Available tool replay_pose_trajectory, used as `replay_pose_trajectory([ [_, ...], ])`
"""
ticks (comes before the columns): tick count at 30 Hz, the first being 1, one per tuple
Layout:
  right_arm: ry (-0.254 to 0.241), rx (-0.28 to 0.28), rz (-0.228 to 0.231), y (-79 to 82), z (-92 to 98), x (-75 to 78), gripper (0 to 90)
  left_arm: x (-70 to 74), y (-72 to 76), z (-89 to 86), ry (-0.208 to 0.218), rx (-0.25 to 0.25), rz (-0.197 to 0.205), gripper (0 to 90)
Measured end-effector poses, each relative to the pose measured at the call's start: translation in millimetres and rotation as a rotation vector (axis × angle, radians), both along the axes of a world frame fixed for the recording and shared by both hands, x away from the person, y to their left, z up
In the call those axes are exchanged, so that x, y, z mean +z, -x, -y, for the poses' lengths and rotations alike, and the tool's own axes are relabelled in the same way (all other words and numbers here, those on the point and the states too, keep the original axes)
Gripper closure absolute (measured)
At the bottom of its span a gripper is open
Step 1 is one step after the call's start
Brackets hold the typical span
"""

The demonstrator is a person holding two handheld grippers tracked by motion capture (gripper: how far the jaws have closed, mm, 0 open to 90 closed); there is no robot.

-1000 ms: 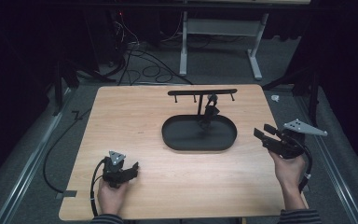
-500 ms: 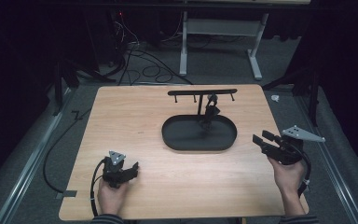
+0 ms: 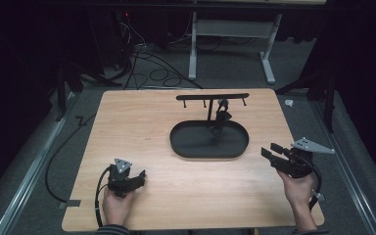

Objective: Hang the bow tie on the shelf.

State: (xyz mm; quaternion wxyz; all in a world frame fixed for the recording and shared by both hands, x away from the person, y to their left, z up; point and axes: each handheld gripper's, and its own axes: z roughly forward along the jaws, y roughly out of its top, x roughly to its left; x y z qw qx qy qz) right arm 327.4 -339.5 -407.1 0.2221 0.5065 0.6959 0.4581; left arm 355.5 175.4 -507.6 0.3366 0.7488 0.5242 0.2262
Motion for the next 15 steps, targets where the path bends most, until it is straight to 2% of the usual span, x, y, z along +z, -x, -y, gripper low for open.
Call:
replay_pose_trajectory([
  [15,-0.022,0.017,-0.028,-0.7,-7.8,-20.7,52.2,0.0,0.0,0.0,0.000,0.000,0.000,27.2],
])
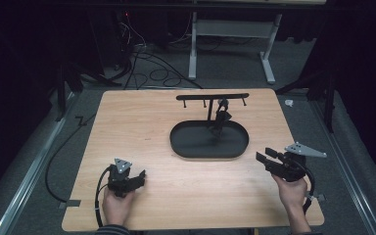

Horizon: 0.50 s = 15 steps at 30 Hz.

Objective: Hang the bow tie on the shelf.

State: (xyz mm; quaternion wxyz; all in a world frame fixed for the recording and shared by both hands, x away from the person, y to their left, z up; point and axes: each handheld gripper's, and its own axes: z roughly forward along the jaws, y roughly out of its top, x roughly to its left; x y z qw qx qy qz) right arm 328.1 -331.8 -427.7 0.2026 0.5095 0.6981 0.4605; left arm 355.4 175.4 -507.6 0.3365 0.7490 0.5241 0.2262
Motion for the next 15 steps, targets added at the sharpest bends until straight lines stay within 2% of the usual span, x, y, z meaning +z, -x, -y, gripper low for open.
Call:
replay_pose_trajectory([
  [15,0.009,0.016,-0.043,-4.0,-12.3,-20.0,52.2,0.0,0.0,0.1,0.000,0.000,0.000,27.2],
])
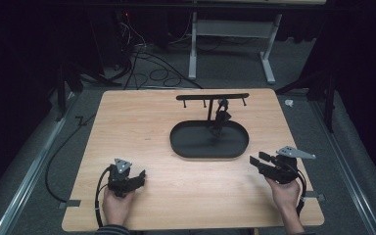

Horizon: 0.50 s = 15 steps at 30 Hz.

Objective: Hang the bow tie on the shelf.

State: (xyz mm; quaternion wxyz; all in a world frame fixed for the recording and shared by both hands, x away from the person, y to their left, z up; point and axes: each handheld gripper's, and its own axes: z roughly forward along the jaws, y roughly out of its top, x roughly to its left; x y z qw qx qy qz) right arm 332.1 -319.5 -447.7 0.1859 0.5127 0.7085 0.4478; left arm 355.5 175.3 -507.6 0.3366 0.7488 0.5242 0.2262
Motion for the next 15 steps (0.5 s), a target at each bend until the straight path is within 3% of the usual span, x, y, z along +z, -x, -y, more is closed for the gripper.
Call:
replay_pose_trajectory([
  [15,0.030,-0.008,-0.055,-7.1,-7.0,-28.5,51.7,0.0,0.0,0.0,0.000,0.000,0.000,27.2],
])
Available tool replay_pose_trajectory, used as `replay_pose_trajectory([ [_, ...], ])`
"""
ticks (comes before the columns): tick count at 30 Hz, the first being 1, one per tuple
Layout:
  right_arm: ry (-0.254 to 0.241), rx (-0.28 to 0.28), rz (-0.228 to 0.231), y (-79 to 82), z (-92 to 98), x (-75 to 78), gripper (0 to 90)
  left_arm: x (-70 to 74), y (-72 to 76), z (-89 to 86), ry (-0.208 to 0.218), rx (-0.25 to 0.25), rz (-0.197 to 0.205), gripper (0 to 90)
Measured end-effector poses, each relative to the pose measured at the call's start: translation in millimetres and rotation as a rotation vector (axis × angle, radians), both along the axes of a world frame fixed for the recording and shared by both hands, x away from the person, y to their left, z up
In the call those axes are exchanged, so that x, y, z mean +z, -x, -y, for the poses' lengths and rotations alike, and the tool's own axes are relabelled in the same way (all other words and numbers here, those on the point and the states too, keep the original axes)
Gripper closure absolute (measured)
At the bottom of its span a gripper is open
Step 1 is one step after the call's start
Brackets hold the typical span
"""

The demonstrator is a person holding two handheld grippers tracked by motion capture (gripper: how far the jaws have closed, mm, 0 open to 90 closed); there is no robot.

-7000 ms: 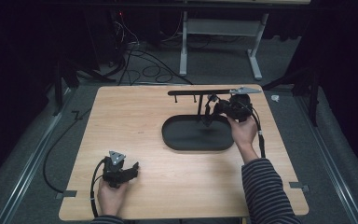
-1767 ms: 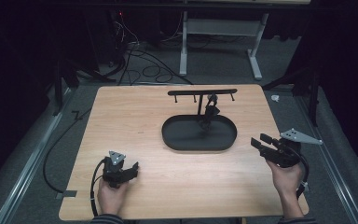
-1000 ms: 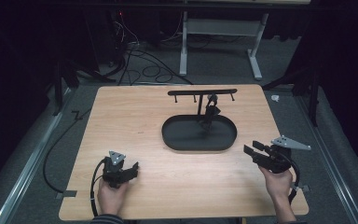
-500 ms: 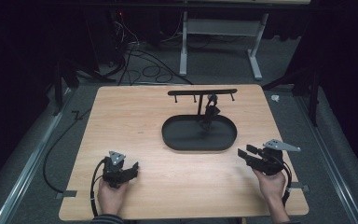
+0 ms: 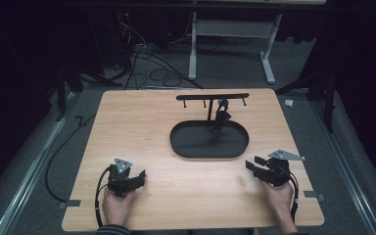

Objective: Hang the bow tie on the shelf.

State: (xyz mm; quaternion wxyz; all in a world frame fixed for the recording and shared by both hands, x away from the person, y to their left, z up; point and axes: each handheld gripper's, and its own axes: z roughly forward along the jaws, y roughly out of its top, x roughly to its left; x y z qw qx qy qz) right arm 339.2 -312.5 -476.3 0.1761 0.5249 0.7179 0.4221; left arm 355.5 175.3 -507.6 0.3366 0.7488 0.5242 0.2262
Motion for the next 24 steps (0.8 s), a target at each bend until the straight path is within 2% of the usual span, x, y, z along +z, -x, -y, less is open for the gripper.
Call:
replay_pose_trajectory([
  [4,0.027,0.001,-0.017,-1.6,-3.4,-6.2,50.2,0.0,0.0,0.0,0.000,0.000,0.000,27.1],
  [9,0.098,-0.019,-0.009,-4.3,-7.6,-16.2,48.8,0.0,0.0,0.0,0.000,0.000,0.000,27.2],
  [14,0.156,-0.043,-0.033,-8.2,-11.0,-24.8,47.2,0.0,0.0,0.0,0.000,0.000,0.000,27.1],
  [24,0.234,-0.024,-0.032,-9.6,-18.6,-25.5,42.1,0.0,0.1,0.1,-0.001,0.000,0.000,27.2],
])
